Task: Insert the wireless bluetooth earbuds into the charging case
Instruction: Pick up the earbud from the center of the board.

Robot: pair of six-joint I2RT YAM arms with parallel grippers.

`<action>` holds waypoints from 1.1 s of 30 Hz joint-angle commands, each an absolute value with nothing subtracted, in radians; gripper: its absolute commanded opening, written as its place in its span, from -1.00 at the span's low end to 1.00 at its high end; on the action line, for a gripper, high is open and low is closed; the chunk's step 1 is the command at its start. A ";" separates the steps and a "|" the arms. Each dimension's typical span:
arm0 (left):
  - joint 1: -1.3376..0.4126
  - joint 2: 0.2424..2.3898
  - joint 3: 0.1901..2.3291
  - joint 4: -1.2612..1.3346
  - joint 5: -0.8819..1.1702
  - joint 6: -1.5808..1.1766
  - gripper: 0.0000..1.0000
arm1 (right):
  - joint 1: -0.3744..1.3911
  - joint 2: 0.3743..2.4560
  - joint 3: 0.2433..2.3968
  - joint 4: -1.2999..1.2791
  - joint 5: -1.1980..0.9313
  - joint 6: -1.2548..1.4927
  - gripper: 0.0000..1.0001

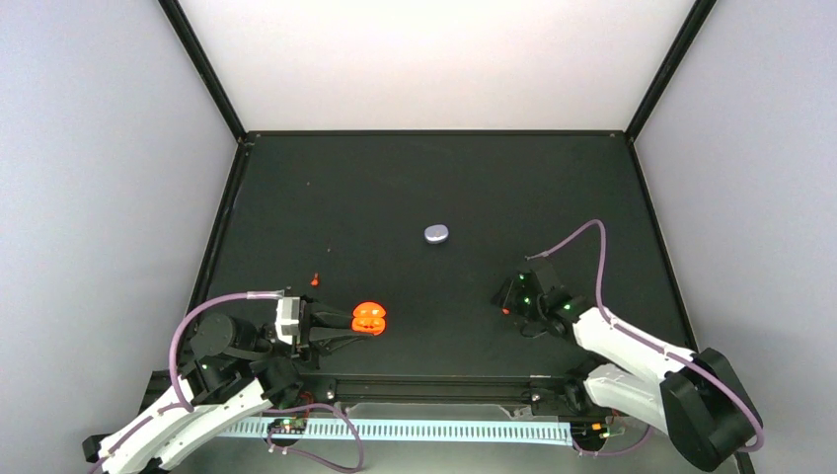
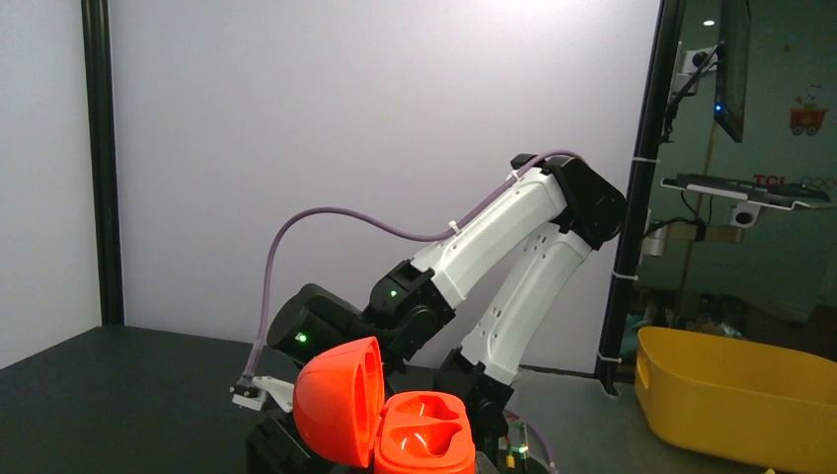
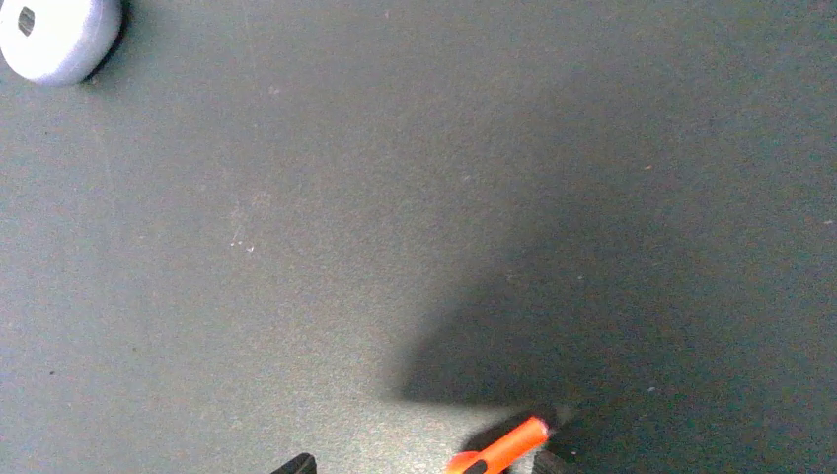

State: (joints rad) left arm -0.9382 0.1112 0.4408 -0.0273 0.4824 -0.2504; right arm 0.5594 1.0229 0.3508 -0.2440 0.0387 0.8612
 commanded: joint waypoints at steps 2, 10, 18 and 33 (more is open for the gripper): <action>-0.945 0.110 0.439 -0.017 0.472 -0.270 -0.97 | 0.552 1.063 0.342 -0.171 -0.027 0.900 0.14; -0.945 0.126 0.436 -0.003 0.471 -0.275 -0.97 | 0.552 1.144 0.370 -0.085 -0.130 0.918 0.16; -0.945 0.135 0.426 0.010 0.461 -0.282 -0.97 | 0.571 1.201 0.424 -0.047 -0.257 0.968 0.19; -0.945 0.120 0.416 0.005 0.457 -0.284 -0.97 | 0.599 0.971 0.324 -0.243 -0.086 0.917 0.09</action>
